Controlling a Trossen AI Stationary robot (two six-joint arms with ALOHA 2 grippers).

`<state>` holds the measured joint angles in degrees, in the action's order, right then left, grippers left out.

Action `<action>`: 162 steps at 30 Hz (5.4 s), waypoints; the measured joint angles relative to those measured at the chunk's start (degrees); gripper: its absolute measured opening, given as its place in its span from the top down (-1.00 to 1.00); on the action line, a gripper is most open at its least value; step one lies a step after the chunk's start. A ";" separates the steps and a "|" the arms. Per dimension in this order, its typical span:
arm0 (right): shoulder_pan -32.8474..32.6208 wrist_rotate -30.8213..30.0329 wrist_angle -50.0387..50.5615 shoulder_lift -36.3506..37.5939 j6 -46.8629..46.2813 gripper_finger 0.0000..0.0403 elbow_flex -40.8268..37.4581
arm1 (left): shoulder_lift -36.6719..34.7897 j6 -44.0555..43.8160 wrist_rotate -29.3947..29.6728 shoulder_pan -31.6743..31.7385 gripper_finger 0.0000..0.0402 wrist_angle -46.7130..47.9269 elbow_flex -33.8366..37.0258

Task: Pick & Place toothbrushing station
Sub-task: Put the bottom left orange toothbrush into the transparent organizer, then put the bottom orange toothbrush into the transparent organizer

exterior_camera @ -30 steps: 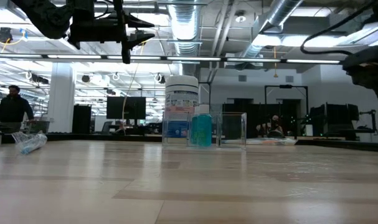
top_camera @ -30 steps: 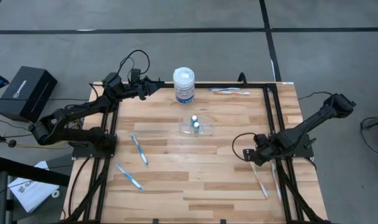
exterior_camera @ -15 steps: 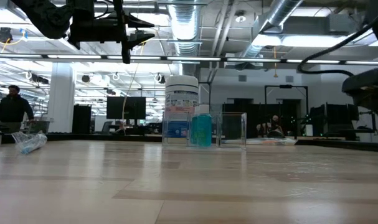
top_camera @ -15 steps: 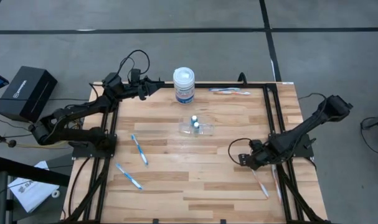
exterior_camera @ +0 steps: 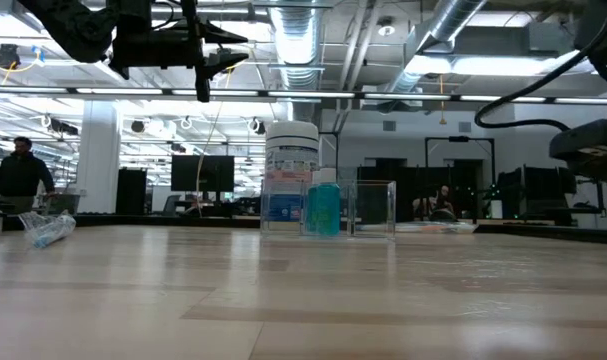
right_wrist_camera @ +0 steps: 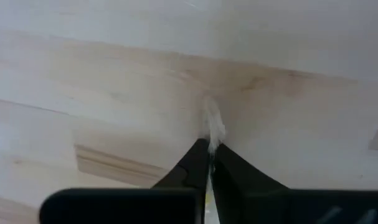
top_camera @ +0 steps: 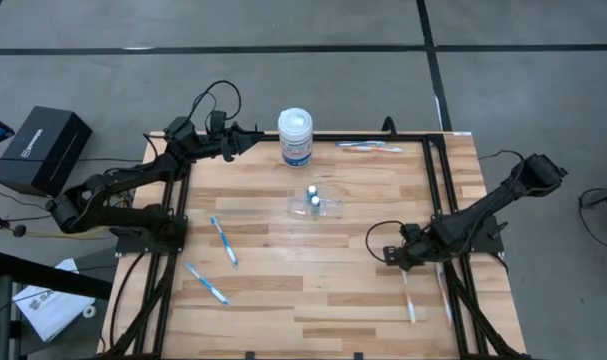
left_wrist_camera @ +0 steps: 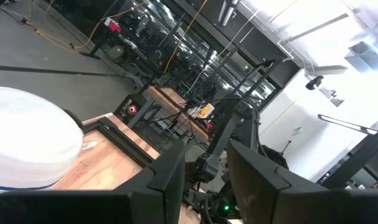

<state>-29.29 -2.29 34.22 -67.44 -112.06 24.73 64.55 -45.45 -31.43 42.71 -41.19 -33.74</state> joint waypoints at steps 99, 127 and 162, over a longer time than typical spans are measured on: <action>40.45 -8.10 -69.43 -8.86 56.39 1.00 5.73 | 0.00 0.57 1.08 0.01 0.43 -3.89 0.00; 41.03 -3.56 -77.54 -7.75 57.31 -0.31 5.70 | 0.00 0.43 0.02 0.01 0.43 -3.88 0.00; -7.12 4.16 8.25 17.24 -10.39 0.10 5.73 | 0.00 0.57 -1.50 0.01 0.43 -3.89 -0.02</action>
<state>-36.41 1.87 42.46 -50.19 -122.45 30.46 64.55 -44.88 -32.93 42.72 -45.08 -33.76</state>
